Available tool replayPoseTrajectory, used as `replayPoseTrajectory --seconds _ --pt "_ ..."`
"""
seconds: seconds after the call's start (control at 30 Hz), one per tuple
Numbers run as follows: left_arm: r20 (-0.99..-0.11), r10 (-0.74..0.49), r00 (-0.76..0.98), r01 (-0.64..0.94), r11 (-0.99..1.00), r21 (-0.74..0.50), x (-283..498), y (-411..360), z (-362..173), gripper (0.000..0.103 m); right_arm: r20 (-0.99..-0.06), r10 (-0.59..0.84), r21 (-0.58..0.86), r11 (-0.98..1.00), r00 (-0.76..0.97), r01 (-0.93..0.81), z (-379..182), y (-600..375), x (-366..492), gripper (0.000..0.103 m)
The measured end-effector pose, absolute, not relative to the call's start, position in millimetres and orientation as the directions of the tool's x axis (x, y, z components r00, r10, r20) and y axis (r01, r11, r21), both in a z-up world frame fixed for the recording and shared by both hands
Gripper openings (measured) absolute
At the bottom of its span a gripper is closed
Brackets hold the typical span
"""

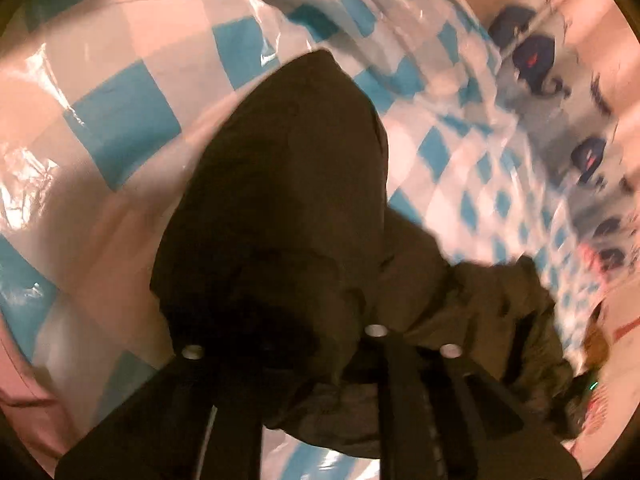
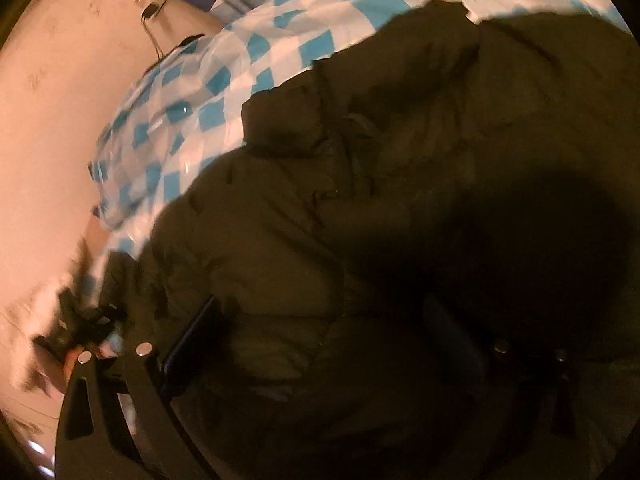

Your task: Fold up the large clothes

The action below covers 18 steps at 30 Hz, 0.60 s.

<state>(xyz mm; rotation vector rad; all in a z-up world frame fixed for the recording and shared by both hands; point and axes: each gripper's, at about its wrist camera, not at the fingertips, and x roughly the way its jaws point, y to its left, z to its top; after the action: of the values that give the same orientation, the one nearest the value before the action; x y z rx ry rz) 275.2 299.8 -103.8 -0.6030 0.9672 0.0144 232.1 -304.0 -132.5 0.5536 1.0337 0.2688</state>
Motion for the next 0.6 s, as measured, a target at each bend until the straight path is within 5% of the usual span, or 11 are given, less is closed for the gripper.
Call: replayPoseTrajectory --seconds 0.23,0.43,0.47,0.53,0.6 --pt "-0.552 -0.483 0.68 -0.012 0.746 -0.666 242.6 251.2 -19.6 0.006 -0.684 0.529 0.623 0.782 0.502 0.025 -125.0 -302.1 228.0 0.097" --pt "-0.428 -0.697 0.575 0.271 0.656 -0.705 215.9 127.2 47.9 0.006 -0.215 0.864 0.943 0.304 0.456 -0.132 -96.7 -312.3 200.0 0.097" --pt "-0.427 -0.706 0.565 0.288 0.654 -0.7 212.9 112.6 49.8 0.006 -0.203 0.86 0.944 0.299 0.468 -0.14 -88.6 -315.5 194.8 0.097" --pt "-0.441 -0.721 0.535 0.325 0.657 -0.68 207.1 70.6 49.5 0.006 -0.348 0.77 0.87 0.478 0.534 -0.124 -67.7 -321.2 185.2 0.097" --pt "-0.485 -0.7 0.524 0.326 0.691 -0.645 205.4 35.5 42.0 0.006 -0.586 0.479 0.651 0.759 0.654 0.027 -51.1 -339.8 172.3 0.097"
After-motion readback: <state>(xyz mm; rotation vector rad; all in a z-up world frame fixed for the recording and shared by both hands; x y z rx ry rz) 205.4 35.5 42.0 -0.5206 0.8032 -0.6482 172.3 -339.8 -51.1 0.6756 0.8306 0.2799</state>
